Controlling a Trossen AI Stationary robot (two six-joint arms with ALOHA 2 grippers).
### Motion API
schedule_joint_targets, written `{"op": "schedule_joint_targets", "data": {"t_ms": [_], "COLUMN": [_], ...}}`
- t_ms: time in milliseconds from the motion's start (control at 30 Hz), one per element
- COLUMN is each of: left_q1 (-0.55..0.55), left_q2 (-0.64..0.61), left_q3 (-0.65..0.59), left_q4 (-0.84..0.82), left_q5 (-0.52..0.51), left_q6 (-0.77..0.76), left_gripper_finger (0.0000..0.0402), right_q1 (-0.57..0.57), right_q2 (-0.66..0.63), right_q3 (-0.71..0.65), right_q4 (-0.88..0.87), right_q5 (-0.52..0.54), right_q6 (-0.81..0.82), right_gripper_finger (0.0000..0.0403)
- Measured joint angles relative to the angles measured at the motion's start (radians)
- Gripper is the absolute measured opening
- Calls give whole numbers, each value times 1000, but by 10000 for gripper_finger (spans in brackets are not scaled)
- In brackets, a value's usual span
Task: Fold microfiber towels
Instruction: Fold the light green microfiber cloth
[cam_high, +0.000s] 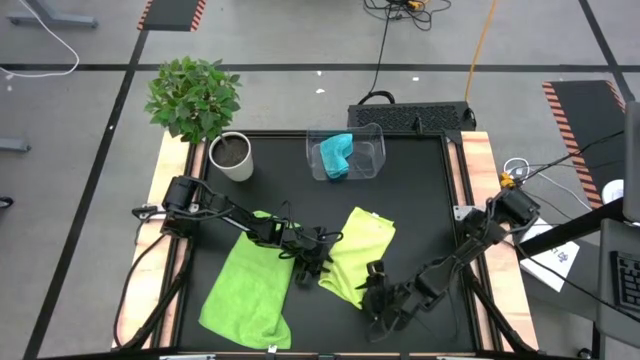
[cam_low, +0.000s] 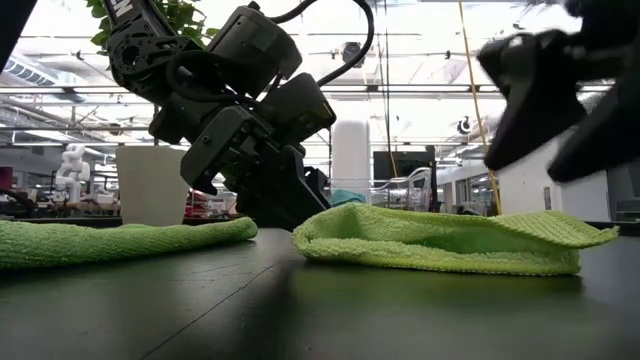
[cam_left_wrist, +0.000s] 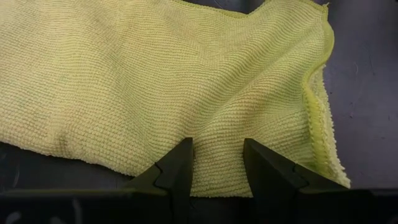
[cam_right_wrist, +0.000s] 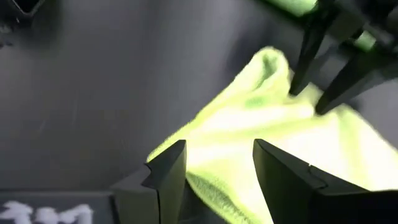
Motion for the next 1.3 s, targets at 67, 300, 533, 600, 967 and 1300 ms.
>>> {"op": "schedule_joint_targets", "data": {"t_ms": [67, 300, 533, 600, 967, 1300], "left_q1": [0, 2, 2, 2, 3, 3], "left_q2": [0, 0, 0, 0, 0, 0], "left_q3": [0, 0, 0, 0, 0, 0], "left_q4": [0, 0, 0, 0, 0, 0], "left_q5": [0, 0, 0, 0, 0, 14], "left_q6": [0, 22, 30, 30, 24, 7], "left_gripper_finger": [145, 145, 145, 145, 145, 145], "right_q1": [-9, 6, 13, 12, 11, -51], "right_q2": [0, 1, 60, 88, 138, 191], "right_q3": [-29, -57, -57, -57, -52, -52], "right_q4": [43, 103, 147, 159, 173, 138], "right_q5": [-27, -52, -48, -48, 11, -56], "right_q6": [4, 45, 10, -27, -57, -32], "right_gripper_finger": [175, 188, 214, 221, 225, 151]}}
